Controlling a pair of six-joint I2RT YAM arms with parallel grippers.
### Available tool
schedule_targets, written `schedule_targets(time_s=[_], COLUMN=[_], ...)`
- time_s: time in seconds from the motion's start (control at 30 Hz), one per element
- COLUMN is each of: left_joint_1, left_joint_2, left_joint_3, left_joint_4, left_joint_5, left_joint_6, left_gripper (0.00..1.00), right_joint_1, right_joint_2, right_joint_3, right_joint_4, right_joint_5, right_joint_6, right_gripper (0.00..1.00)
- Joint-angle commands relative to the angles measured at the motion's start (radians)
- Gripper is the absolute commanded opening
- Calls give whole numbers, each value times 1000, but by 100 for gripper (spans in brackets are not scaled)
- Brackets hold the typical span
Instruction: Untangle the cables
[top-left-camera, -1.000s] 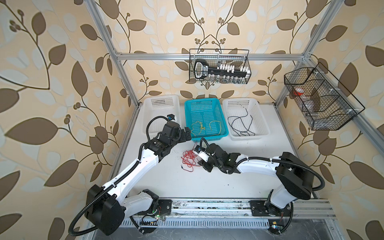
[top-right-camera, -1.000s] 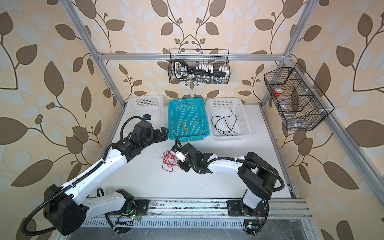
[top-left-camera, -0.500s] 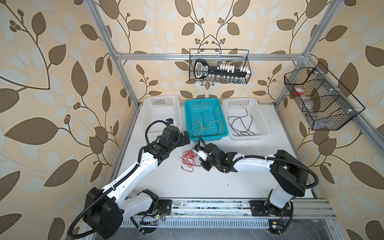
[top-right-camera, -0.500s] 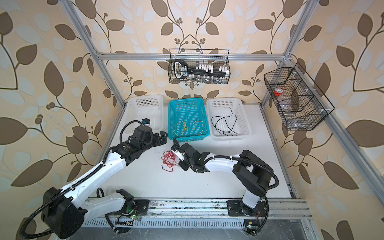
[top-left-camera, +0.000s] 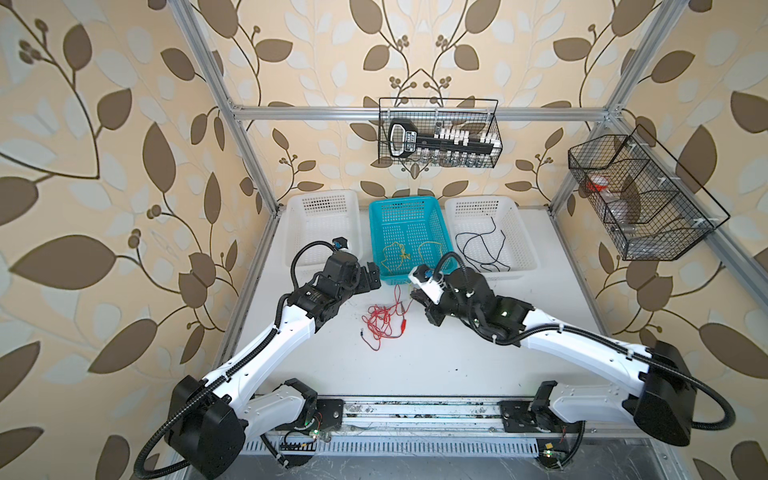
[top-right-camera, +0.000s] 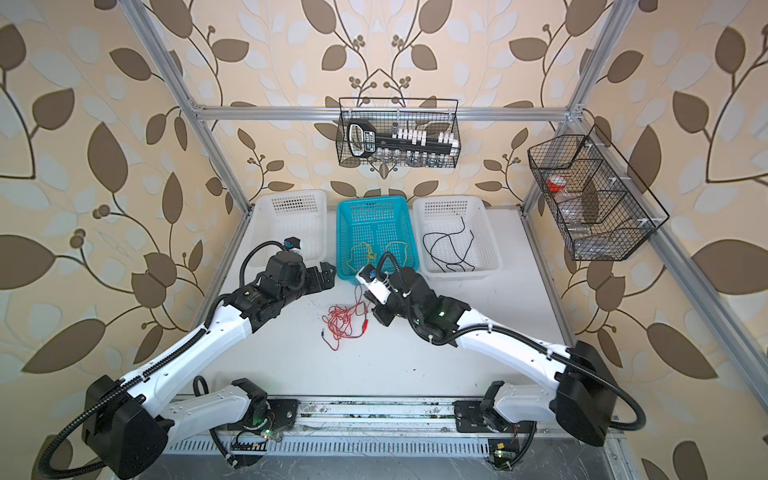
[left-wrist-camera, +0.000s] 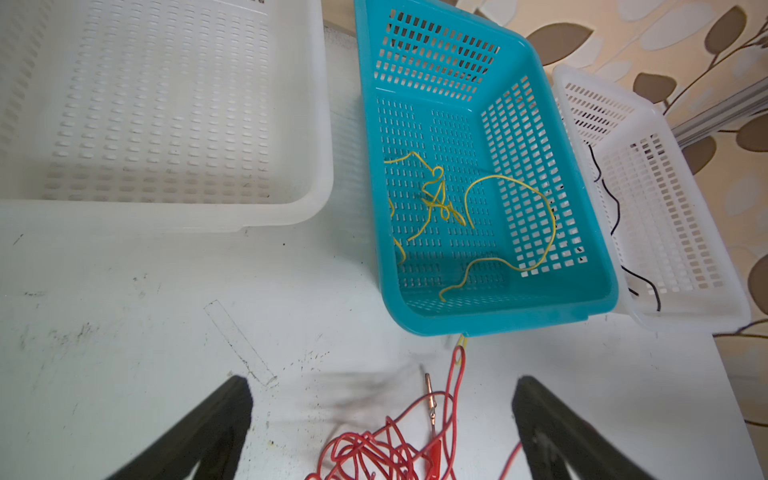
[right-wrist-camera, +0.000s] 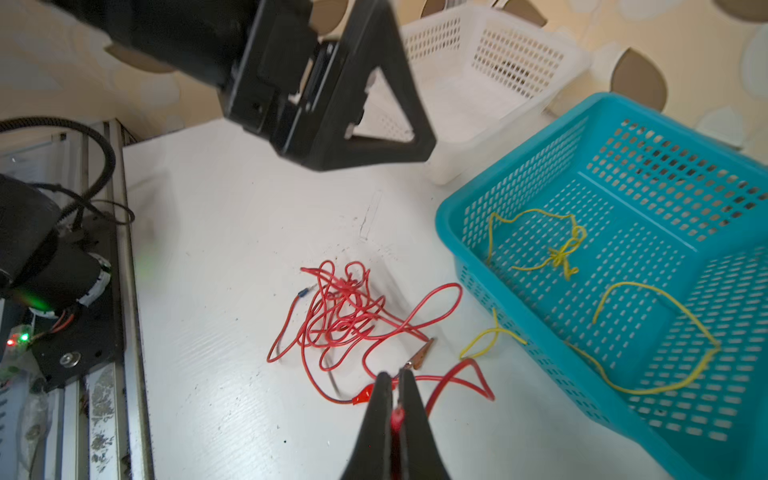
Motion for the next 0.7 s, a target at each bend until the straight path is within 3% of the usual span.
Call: schedule_targets(time_s=[0.0,0.27,0.5,0.67], left_joint_1=[9,9,7,-25], left_joint_2=[-33,-24,25,76], left_joint_3=[-4,-12,-8,0], left_joint_4=[22,17,54,74], left_joint_5=[23,52,307,403], left_joint_6=[33,46,150,182], left_gripper=[99,99,99,99], right_joint_1=[-29,-38,-60,-60], right_joint_2=[-66,-78,-168,-197], right_joint_3=[-42,-62,45,159], right_joint_4=[-43,-73,-137,-197], right_joint_5=[-48,25,15,5], right_joint_6=[-7,20,49,51], right_gripper=[0,0,0,0])
